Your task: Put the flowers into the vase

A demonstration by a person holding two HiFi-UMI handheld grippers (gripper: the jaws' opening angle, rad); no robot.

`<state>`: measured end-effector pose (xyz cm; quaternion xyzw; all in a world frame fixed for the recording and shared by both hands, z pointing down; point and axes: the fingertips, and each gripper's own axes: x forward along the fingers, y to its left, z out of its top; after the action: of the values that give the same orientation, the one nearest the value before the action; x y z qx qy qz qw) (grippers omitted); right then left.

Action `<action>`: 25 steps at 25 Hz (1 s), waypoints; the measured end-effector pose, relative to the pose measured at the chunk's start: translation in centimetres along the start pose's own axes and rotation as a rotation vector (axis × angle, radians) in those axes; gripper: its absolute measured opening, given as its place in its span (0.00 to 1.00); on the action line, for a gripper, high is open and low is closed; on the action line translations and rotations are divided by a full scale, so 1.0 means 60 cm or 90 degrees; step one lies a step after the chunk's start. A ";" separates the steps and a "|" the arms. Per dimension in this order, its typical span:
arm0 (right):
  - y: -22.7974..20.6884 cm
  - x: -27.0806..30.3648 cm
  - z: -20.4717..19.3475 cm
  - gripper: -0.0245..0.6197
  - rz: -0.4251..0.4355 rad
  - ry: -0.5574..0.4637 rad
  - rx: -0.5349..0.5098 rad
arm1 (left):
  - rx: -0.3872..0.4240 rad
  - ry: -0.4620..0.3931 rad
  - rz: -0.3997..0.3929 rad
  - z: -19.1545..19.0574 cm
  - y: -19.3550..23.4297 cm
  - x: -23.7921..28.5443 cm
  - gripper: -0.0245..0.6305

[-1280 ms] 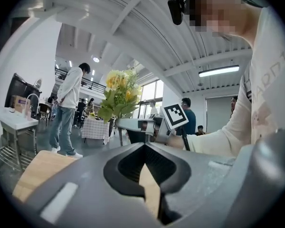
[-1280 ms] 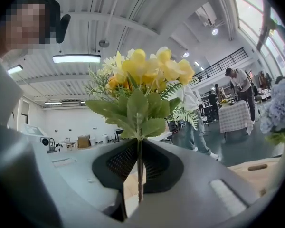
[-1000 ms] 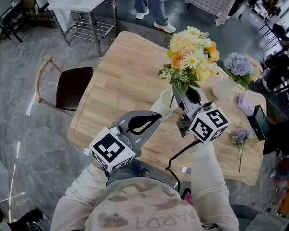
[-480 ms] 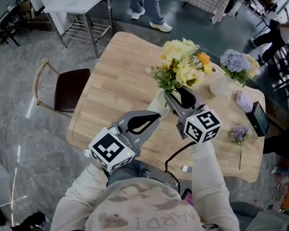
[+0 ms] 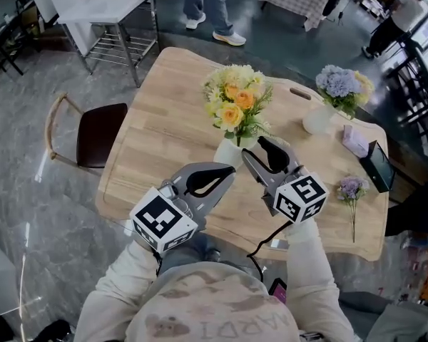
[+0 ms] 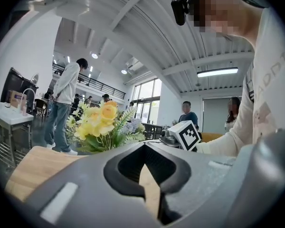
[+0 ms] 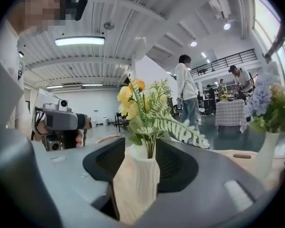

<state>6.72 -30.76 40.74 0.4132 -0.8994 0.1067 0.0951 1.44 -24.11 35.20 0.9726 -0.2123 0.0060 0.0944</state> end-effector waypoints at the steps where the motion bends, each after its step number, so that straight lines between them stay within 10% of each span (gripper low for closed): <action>1: 0.005 -0.008 -0.001 0.39 0.001 -0.002 0.002 | 0.001 0.001 -0.003 0.001 -0.005 0.001 0.04; 25: 0.161 -0.276 0.062 0.25 0.002 -0.152 0.012 | 0.070 -0.029 -0.033 0.029 -0.225 0.000 0.04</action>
<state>9.67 -13.67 31.79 0.4224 -0.9039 0.0652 -0.0166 6.99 -12.39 31.04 0.9813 -0.1888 -0.0066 0.0358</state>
